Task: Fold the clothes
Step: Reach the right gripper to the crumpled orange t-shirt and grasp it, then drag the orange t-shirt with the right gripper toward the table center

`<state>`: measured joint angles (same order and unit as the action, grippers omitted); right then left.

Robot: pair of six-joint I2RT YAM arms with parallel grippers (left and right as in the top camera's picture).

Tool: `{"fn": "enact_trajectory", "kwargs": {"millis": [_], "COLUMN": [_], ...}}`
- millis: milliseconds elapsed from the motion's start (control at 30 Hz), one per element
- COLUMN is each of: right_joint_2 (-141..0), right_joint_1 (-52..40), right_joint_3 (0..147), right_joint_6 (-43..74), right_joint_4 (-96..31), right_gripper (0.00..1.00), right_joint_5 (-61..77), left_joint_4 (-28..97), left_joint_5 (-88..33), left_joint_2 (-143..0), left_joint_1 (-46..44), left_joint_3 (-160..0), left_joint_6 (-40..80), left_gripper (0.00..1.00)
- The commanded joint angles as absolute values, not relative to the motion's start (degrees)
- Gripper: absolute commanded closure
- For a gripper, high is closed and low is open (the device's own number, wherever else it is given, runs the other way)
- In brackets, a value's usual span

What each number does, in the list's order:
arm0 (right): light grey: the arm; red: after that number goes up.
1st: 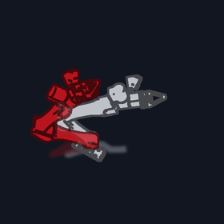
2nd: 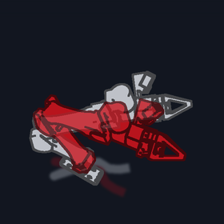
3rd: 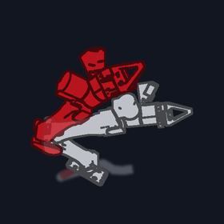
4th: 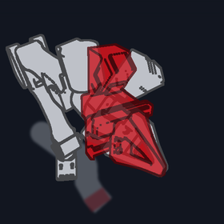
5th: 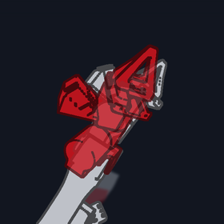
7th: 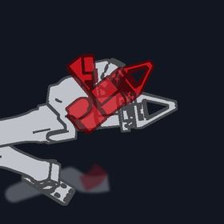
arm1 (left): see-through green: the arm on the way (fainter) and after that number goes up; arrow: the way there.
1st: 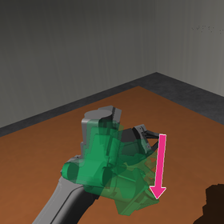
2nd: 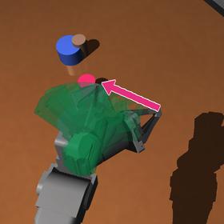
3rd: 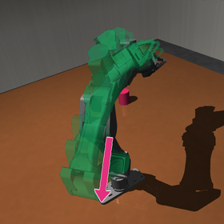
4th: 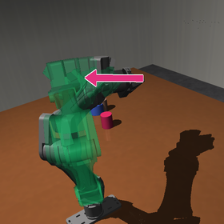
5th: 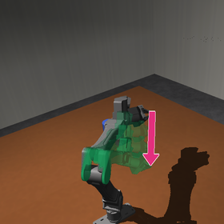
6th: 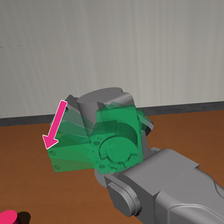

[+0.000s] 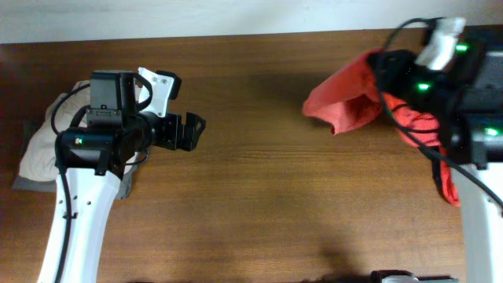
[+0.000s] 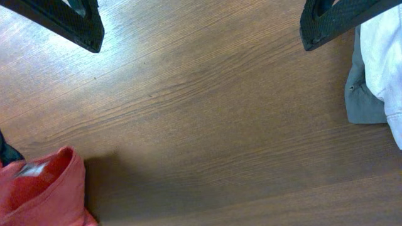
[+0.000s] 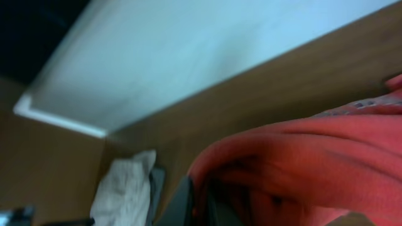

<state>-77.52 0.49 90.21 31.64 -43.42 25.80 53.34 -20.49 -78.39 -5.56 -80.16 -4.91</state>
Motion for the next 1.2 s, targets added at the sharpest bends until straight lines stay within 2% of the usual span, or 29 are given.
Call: {"fn": "enact_trajectory", "kwargs": {"millis": [0, 67, 200, 367, 567, 667, 767, 900, 1033, 1100, 1167], "right_joint_2": [-79.77, -82.15, -84.07, -84.16, -84.18, -84.20, -84.90, -85.82, -85.91, -85.95, -86.00], "right_joint_1": [-6.61, -11.31, -14.98, -15.79, -15.86, -16.69, -19.64, -25.17, -30.61, -32.47, -33.04], "right_joint_3": [90.54, 90.54, 90.54, 90.56, 90.56, 90.54, 90.54, 90.54, 90.54, 90.54, 90.54], "right_joint_6": [32.29, 33.85, 33.50, 33.56, 36.10, 36.51, 36.53, 36.56, 37.15, 36.03, 33.06], "right_joint_4": [-43.59, -43.33, -38.06, -32.47, -31.88, -32.40, -35.35, -36.64, -36.36, -36.34, -36.84], "right_gripper": [0.96, 0.96, 0.96, 0.96, 0.96, 0.91, 0.96, 0.96, 0.96, 0.82, 0.56], "right_joint_5": [19.86, 15.44, 13.56, 13.58, 14.87, 14.76, 14.76, 14.04, 6.96, 3.03, 1.10], "left_joint_4": [53.12, 53.15, 53.19, 53.19, 52.36, 51.59, 50.59, 49.74, 49.76, 49.74, 49.76], "left_joint_5": [-20.08, -20.08, -20.10, -23.11, -30.37, -28.53, -26.50, -24.01, -19.75, -19.22, -19.20], "left_joint_2": [-78.15, -78.15, -78.15, -78.17, -78.30, -78.32, -78.32, -78.32, -78.30, -78.30, -78.30], "left_joint_1": [-5.63, -5.63, -5.63, -5.65, -6.31, -7.55, -7.88, -7.84, -7.84, -7.84, -7.84], "left_joint_3": [-81.21, -81.21, -81.21, -81.21, -81.21, -81.21, -81.21, -81.21, -81.21, -81.21, -81.21], "left_joint_6": [-5.67, -5.67, -5.65, -5.65, -6.20, -7.81, -7.81, -7.79, -7.79, -7.77, -7.81], "left_gripper": [0.01, 0.01, 0.01, 0.01, 0.01, 0.05, 0.05, 0.05, 0.05, 0.05, 0.05]}}
